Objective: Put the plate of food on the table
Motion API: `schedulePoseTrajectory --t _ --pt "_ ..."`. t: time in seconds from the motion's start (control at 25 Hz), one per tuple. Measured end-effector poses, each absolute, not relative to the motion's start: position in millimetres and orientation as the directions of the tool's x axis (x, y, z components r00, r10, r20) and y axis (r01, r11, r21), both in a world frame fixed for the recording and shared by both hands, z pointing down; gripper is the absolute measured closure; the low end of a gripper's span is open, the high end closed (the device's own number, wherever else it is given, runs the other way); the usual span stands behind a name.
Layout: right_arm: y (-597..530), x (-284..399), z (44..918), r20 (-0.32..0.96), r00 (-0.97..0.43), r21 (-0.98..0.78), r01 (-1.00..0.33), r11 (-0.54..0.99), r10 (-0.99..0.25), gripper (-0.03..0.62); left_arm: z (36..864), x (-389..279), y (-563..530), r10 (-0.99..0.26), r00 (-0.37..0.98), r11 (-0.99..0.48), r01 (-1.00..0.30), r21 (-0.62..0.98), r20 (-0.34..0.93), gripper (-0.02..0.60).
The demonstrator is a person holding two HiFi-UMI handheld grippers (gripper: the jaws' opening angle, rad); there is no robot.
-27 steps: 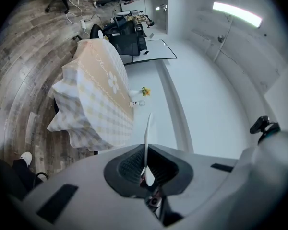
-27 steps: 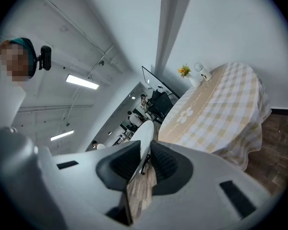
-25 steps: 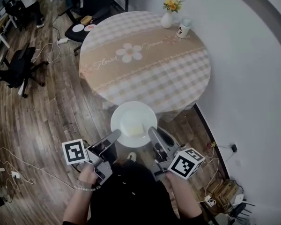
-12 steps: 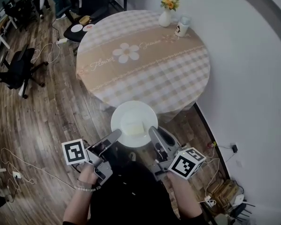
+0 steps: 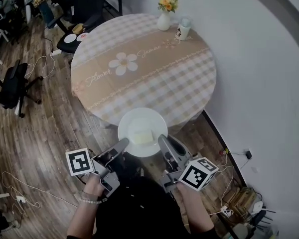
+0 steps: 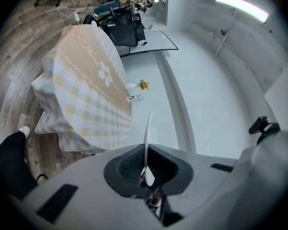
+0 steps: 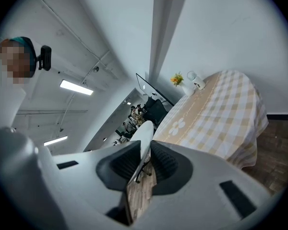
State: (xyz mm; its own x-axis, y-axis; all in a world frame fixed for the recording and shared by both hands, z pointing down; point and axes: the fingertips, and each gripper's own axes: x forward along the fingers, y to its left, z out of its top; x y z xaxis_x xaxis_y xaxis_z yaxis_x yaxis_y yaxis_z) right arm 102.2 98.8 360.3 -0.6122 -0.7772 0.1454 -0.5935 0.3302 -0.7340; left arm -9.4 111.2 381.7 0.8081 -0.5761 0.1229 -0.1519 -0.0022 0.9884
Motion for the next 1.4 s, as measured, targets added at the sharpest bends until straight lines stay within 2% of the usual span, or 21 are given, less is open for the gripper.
schedulePoseTrajectory --t 0.92,1.4 --pt "-60 77 369 0.194 -0.539 -0.741 -0.628 0.237 -0.820 0.553 389 -34 -57 -0.489 0.861 0.016 -0.148 0.989 0.137 0.574" --pt "-108 62 379 0.210 -0.506 -0.744 -0.638 0.199 -0.836 0.553 399 -48 -108 -0.463 0.876 0.036 -0.137 0.990 0.138 0.574"
